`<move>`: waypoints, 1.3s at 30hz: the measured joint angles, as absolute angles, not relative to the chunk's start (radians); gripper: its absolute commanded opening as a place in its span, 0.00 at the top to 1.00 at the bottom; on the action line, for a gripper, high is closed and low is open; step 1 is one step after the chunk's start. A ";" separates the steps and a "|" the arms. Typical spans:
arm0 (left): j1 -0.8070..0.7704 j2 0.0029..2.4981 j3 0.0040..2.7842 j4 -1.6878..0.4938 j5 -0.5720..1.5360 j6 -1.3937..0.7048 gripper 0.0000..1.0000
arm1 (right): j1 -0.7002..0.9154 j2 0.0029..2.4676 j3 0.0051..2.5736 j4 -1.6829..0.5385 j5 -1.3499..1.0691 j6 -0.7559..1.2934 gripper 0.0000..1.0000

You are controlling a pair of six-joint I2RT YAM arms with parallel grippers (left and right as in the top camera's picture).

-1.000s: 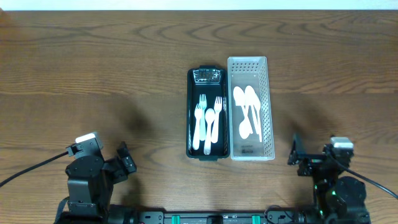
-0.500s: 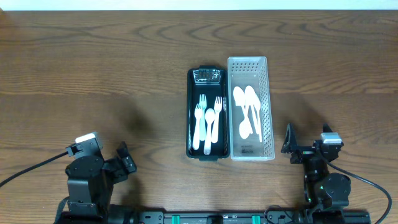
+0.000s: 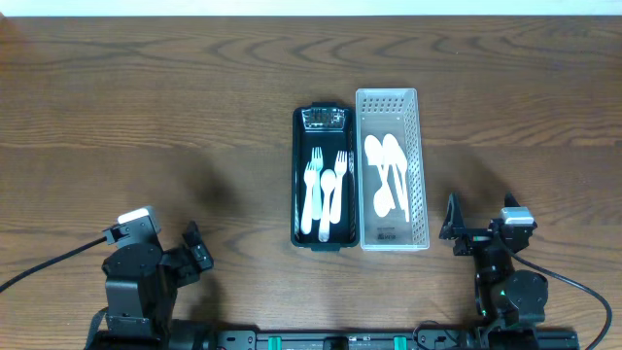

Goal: Pack container

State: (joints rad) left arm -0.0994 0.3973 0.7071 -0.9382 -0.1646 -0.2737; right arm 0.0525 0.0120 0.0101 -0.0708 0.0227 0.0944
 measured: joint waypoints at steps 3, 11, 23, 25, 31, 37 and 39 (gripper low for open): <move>-0.099 0.397 0.707 -0.938 -0.165 -0.274 0.02 | 0.052 0.012 0.010 -0.071 0.023 0.094 0.01; -0.099 0.397 0.707 -0.938 -0.165 -0.274 0.02 | 0.052 0.012 0.010 -0.071 0.022 0.094 0.01; -0.073 0.205 0.667 -0.950 -0.165 -0.253 0.02 | 0.052 0.012 0.010 -0.070 0.023 0.094 0.01; -0.073 0.127 0.623 -0.928 -0.165 -0.238 0.02 | 0.052 0.012 0.010 -0.070 0.023 0.094 0.01; -0.072 0.019 0.409 -0.595 -0.164 -0.159 0.02 | 0.052 0.012 0.010 -0.071 0.023 0.094 0.01; -0.067 0.010 0.239 -0.301 -0.164 -0.071 0.02 | 0.052 0.012 0.010 -0.070 0.023 0.094 0.01; -0.067 0.010 0.181 -0.217 -0.164 -0.040 0.02 | 0.052 0.012 0.010 -0.070 0.022 0.094 0.01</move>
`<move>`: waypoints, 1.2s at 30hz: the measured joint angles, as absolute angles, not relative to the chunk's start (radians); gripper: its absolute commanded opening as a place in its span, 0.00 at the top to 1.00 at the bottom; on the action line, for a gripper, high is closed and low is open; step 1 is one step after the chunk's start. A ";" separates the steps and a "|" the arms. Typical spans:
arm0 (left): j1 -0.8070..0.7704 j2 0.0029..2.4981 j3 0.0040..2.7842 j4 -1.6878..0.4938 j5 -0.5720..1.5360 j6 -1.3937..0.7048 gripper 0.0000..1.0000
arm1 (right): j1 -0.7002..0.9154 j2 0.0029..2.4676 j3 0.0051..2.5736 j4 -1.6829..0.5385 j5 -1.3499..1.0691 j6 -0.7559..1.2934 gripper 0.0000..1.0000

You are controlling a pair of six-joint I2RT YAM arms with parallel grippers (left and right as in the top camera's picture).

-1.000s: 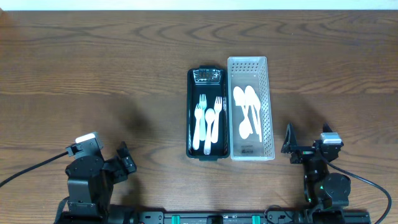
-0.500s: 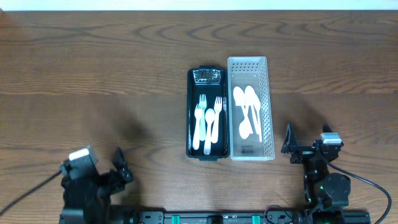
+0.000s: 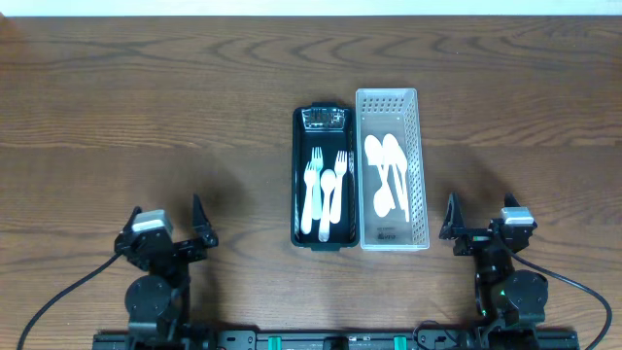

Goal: Pack container

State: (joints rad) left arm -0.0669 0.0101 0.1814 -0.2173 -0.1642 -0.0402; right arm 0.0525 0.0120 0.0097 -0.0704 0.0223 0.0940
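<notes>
A black tray (image 3: pixel 298 175) lies at the table's middle, holding white plastic forks (image 3: pixel 313 190) and a white spoon (image 3: pixel 328 194). A small clear plastic piece (image 3: pixel 324 118) sits at its far end. Touching its right side is a white perforated basket (image 3: pixel 420 165) with white spoons (image 3: pixel 387 175) inside. My left gripper (image 3: pixel 167 216) stands open at the near left edge, well clear of the tray, nothing between its fingers. At the near right edge my right gripper (image 3: pixel 478 216) is also open and holds nothing, just right of the basket's near corner.
The brown wooden table (image 3: pixel 146 107) stretches bare to the left, right and far side of the two containers. Black cables (image 3: pixel 58 292) run from both arm bases along the near edge.
The left arm was turned and leaning toward the left; now it sits squared up facing the table, its fingers spread. The right arm, tray and basket are unchanged.
</notes>
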 measured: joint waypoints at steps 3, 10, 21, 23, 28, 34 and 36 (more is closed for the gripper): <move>-0.066 0.010 0.113 -0.154 -0.156 -0.001 0.02 | 0.052 0.012 0.010 -0.070 0.022 0.094 0.01; -0.043 0.010 0.065 -0.117 -0.108 0.032 0.02 | 0.052 0.012 0.010 -0.070 0.022 0.094 0.01; -0.034 0.010 0.060 -0.107 -0.081 0.035 0.02 | 0.052 0.012 0.010 -0.070 0.022 0.094 0.01; -0.034 0.010 0.060 -0.107 -0.081 0.035 0.02 | 0.052 0.012 0.010 -0.070 0.023 0.094 0.01; -0.034 0.010 0.060 -0.107 -0.081 0.035 0.02 | 0.052 0.012 0.010 -0.070 0.022 0.094 0.01; -0.034 0.010 0.060 -0.107 -0.081 0.035 0.02 | 0.052 0.012 0.010 -0.070 0.023 0.094 0.01; -0.034 0.010 0.060 -0.107 -0.081 0.035 0.02 | 0.052 0.012 0.010 -0.070 0.023 0.094 0.01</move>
